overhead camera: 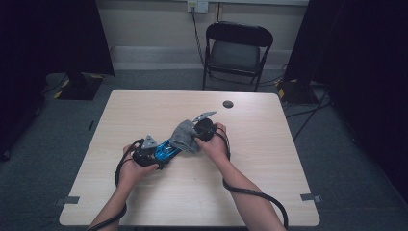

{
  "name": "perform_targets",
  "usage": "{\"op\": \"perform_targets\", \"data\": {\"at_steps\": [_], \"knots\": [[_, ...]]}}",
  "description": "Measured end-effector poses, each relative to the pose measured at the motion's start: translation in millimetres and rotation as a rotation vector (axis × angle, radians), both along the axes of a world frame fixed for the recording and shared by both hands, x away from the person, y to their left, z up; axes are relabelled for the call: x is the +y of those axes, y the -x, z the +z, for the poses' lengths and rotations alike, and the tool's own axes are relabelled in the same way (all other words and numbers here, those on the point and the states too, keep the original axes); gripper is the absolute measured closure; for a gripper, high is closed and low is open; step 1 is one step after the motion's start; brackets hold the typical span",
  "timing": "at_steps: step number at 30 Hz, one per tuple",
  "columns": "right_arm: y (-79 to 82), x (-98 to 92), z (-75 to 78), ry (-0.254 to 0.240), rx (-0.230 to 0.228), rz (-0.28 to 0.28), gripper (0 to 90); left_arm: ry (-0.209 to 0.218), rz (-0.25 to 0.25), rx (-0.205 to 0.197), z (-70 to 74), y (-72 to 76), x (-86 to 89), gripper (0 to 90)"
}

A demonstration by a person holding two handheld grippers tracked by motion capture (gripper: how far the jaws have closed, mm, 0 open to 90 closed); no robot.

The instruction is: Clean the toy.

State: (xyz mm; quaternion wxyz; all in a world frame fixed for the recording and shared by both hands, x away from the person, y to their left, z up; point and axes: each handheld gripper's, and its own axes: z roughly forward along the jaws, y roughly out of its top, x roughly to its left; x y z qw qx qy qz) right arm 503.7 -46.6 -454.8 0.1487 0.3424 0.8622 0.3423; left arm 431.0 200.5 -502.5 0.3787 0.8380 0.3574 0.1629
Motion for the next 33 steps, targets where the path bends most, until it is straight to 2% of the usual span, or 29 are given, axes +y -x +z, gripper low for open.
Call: {"op": "perform_targets", "data": {"at_steps": [22,28,33], "knots": [[-5.7,-28.2,-13.2,0.007,0.024,-0.061,75.3,0.0,0.001,0.0,0.0,0.0,0.0,25.5],[-7.2,-42.8,-16.4,0.001,0.025,-0.08,75.3,0.002,0.0,0.001,0.0,-0.2,0.3,25.5],[-7.0,-54.7,-18.7,0.017,0.025,-0.092,75.4,0.002,-0.001,0.002,0.0,-0.3,0.4,25.4]]}}
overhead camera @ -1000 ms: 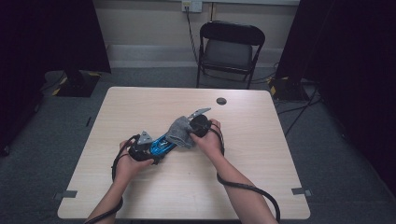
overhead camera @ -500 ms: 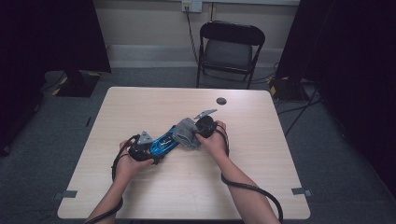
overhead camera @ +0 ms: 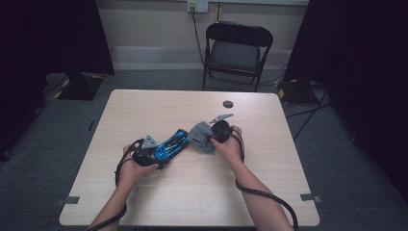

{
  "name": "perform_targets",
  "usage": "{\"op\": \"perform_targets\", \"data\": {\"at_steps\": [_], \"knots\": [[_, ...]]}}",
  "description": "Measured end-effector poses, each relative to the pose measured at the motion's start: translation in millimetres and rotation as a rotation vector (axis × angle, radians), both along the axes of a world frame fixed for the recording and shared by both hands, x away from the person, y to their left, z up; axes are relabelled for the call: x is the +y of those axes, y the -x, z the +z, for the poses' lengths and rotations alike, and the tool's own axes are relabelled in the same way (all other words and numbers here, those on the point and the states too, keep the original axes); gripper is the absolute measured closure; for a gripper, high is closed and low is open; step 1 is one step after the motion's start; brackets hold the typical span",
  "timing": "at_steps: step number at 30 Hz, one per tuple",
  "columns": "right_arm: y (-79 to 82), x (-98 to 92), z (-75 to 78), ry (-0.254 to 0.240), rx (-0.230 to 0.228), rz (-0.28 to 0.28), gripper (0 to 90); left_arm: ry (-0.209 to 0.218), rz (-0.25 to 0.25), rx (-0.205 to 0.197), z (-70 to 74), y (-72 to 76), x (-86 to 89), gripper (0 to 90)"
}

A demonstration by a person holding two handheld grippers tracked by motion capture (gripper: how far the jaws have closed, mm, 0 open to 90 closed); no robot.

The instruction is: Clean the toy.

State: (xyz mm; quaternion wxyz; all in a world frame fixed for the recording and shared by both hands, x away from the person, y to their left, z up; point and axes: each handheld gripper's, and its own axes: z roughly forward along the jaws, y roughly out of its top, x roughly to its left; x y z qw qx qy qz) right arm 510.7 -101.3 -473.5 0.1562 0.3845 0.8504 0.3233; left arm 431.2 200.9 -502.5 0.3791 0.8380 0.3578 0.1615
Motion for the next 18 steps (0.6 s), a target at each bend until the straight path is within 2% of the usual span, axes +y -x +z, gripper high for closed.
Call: {"op": "perform_targets", "data": {"at_steps": [4,10,14,18], "knots": [[2.4,-8.3,-1.2,0.04,-0.01,0.0,75.5,-0.003,0.001,-0.001,0.2,0.4,-0.1,25.3],[7.5,-23.2,-2.2,0.024,-0.005,-0.024,75.6,-0.008,-0.004,-0.006,0.3,2.0,2.4,24.4],[11.6,-31.7,-0.7,0.021,-0.009,-0.03,75.6,0.014,0.007,0.02,0.0,5.5,7.0,20.7],[14.7,-39.4,0.2,0.011,-0.011,-0.041,75.6,0.006,0.006,0.003,3.9,10.1,12.6,19.7]]}}
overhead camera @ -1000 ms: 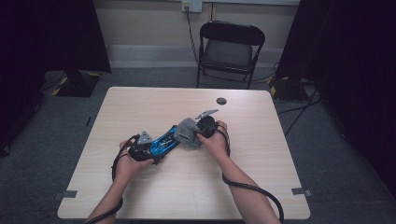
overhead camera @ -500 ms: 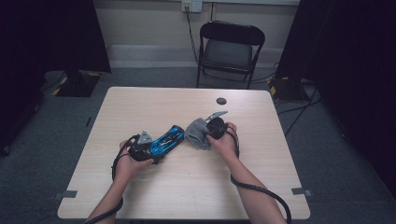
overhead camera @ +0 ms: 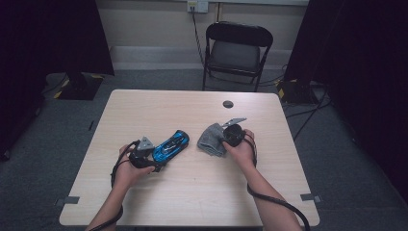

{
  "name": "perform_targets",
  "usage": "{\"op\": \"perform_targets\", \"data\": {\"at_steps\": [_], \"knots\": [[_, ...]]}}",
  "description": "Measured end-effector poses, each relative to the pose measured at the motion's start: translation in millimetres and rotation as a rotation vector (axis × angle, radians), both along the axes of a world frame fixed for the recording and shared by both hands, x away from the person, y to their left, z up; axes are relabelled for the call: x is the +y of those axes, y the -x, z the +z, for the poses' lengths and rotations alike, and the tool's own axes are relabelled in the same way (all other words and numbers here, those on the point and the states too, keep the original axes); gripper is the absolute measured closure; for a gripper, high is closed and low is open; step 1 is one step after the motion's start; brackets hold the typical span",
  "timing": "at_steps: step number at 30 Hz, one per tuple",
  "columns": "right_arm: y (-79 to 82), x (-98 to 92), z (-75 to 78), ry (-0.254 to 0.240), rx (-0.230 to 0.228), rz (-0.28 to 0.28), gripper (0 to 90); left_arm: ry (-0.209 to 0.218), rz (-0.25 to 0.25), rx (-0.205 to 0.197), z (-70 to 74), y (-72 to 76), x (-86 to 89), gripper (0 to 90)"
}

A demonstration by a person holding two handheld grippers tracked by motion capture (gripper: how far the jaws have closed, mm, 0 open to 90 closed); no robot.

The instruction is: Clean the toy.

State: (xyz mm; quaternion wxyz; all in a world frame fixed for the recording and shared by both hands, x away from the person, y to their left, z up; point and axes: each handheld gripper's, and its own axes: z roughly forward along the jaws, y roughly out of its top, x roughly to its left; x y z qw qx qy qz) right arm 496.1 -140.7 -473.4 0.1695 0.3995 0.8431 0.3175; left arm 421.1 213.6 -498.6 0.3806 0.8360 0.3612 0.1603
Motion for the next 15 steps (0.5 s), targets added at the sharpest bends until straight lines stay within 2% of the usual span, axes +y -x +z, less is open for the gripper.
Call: {"op": "perform_targets", "data": {"at_steps": [2,6,10,15], "knots": [[1.4,-2.2,0.9,-0.003,-0.002,-0.001,75.6,-0.002,-0.004,-0.006,3.2,1.4,1.4,19.5],[3.8,-4.3,4.9,-0.013,-0.011,0.001,75.6,0.025,-0.009,0.002,10.2,4.8,4.7,20.1],[7.1,-5.8,9.2,-0.027,-0.021,0.008,75.7,0.051,-0.01,-0.006,20.2,8.8,6.1,20.6],[11.9,-8.3,12.3,-0.033,-0.025,0.021,75.7,0.088,-0.006,-0.032,33.6,6.9,1.3,21.6]]}}
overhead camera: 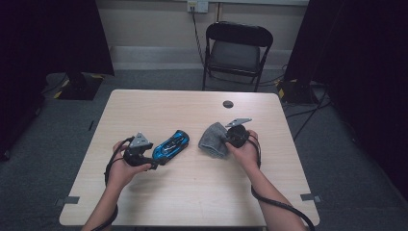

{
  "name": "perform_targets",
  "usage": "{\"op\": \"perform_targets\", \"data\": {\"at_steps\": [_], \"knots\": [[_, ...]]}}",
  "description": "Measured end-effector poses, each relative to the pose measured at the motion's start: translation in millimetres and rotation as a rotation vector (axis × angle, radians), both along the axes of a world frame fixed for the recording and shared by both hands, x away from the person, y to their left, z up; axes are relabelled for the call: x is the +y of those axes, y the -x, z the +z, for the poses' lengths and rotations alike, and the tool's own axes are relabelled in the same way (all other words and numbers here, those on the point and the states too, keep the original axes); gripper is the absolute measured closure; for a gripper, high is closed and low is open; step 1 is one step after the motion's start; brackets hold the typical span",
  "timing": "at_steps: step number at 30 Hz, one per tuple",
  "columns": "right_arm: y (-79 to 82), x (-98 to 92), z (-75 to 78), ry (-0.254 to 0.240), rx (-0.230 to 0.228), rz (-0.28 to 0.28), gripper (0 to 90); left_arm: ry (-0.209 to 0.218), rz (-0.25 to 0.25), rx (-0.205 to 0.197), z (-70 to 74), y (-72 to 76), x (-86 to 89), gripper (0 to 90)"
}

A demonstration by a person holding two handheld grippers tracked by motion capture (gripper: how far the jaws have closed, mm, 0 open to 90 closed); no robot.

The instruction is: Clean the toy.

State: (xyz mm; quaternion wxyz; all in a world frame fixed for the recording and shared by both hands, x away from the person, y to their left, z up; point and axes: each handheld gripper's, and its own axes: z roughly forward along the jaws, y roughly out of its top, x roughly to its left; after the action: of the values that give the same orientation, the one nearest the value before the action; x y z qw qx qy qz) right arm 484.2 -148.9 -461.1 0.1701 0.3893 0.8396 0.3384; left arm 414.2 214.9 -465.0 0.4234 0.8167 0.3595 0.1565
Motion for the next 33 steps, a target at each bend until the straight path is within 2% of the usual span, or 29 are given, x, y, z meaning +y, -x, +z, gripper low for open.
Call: {"op": "perform_targets", "data": {"at_steps": [3,11,17,20,21,23,26,30,33], "knots": [[3.4,-0.2,1.9,-0.003,-0.006,0.012,75.7,0.015,0.003,0.001,1.6,-6.0,-5.6,24.2],[12.2,-3.1,10.5,-0.021,-0.027,0.035,75.7,-0.037,-0.008,-0.009,7.6,-32.2,-21.3,31.3],[15.7,-3.7,8.5,-0.018,-0.022,0.049,75.7,-0.033,-0.008,0.025,0.7,-44.1,-32.5,39.5],[16.6,-5.2,8.1,-0.023,-0.022,0.051,75.7,-0.026,-0.001,0.047,-4.7,-47.5,-34.2,41.4],[17.0,-5.7,8.3,-0.023,-0.02,0.05,75.7,-0.041,-0.002,0.044,-6.6,-48.4,-34.4,42.3],[17.8,-6.5,8.0,-0.025,-0.02,0.054,75.7,-0.043,-0.004,0.054,-9.9,-48.7,-36.1,42.2],[18.5,-7.0,6.5,-0.025,-0.016,0.054,75.7,-0.057,-0.004,0.05,-14.2,-49.0,-37.6,42.9],[18.6,-8.0,3.7,-0.027,-0.009,0.052,75.7,-0.049,-0.01,0.032,-15.9,-48.8,-37.4,42.9],[19.0,-7.6,2.4,-0.029,-0.006,0.057,75.7,-0.049,-0.015,0.033,-15.7,-48.5,-37.3,43.6]]}}
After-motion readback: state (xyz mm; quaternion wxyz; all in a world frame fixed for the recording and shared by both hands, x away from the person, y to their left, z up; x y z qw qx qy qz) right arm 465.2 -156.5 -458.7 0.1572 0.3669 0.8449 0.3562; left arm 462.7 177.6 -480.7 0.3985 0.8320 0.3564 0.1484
